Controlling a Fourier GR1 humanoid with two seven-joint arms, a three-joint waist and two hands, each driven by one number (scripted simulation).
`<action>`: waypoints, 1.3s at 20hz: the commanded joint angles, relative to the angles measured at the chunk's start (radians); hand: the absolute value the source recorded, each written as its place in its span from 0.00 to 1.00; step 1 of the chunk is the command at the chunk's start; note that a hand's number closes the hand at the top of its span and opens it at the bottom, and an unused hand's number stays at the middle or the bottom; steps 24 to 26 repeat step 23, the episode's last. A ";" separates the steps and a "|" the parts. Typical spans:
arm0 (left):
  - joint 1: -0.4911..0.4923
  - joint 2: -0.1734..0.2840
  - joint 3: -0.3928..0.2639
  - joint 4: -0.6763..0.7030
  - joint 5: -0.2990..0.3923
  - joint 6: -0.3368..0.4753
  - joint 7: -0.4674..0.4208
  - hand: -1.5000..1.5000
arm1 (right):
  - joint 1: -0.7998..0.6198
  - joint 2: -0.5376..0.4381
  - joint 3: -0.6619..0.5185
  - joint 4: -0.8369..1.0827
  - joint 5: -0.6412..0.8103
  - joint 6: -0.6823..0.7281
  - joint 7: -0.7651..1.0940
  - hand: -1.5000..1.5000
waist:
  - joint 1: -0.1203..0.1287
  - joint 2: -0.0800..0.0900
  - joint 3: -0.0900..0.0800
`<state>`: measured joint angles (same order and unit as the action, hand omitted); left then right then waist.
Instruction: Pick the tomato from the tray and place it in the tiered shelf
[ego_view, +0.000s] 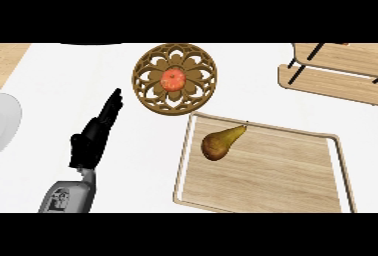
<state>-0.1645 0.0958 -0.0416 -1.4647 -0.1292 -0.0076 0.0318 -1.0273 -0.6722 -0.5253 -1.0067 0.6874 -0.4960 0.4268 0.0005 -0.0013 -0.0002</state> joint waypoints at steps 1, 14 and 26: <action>0.001 -0.017 -0.010 0.022 -0.021 0.021 -0.004 0.50 | -0.021 -0.023 -0.060 -0.092 -0.041 -0.050 0.072 0.00 | -0.010 -0.003 0.000; 0.020 -0.018 0.007 0.026 -0.024 0.033 -0.015 0.50 | 0.345 -0.291 -0.342 -0.328 -0.226 0.376 0.366 0.00 | -0.044 -0.008 0.001; -0.023 -0.024 0.016 0.053 -0.023 0.036 -0.005 0.50 | 0.680 -0.328 -0.724 -0.434 -0.436 0.723 0.278 0.00 | -0.042 -0.005 0.001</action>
